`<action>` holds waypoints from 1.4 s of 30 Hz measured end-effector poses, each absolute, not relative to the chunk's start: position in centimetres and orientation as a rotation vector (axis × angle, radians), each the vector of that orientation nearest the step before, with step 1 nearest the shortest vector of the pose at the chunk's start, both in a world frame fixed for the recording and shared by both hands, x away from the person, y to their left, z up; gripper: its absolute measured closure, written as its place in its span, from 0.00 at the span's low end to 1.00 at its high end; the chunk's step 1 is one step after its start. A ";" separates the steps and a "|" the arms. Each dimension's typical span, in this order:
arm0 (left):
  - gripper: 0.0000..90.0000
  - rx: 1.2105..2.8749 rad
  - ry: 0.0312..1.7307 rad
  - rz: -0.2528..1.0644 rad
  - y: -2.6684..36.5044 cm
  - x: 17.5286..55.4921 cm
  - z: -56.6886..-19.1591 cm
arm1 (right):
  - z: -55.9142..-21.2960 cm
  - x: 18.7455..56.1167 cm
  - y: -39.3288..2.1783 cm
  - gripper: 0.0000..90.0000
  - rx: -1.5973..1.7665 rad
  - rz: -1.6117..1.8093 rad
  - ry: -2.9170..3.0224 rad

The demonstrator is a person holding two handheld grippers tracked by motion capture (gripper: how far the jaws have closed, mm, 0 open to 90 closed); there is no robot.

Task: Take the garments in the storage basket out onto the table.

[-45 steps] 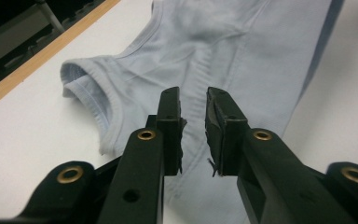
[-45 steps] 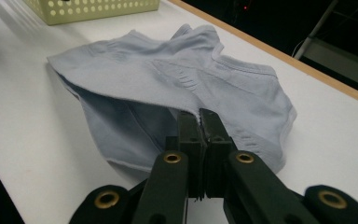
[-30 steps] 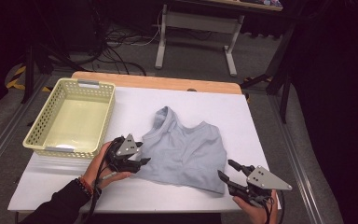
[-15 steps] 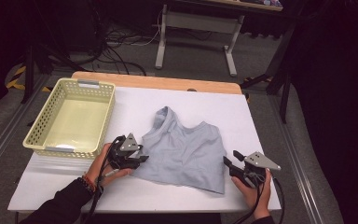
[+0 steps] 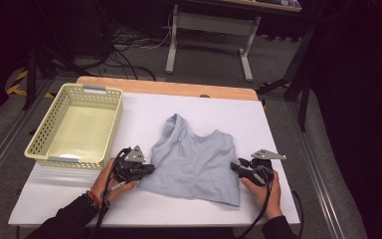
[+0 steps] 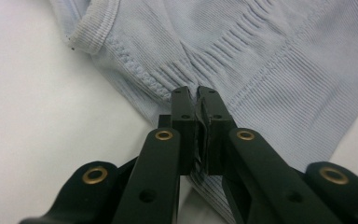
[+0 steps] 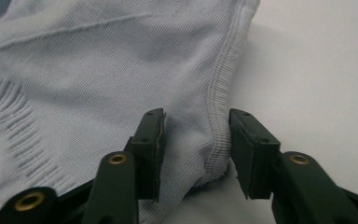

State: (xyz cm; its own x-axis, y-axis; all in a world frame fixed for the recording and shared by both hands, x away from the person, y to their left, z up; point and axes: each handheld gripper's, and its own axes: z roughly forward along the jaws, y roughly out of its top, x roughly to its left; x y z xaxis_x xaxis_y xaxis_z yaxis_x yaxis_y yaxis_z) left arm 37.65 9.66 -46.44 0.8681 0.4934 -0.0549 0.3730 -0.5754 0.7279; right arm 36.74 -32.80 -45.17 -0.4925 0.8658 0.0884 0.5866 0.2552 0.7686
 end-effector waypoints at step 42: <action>0.96 2.252 0.623 0.219 13.1 33.6 -46.7 | -44.0 47.8 -26.7 0.51 1.248 0.944 2.332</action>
State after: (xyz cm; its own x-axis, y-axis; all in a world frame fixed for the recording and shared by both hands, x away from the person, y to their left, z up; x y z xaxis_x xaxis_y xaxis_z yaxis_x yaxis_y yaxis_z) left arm 33.65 13.14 -46.69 0.8655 0.4996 -0.0368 0.3663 -0.5810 0.7268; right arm 47.80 -26.75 -44.02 -0.5612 0.8275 0.0192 0.6077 0.3962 0.6883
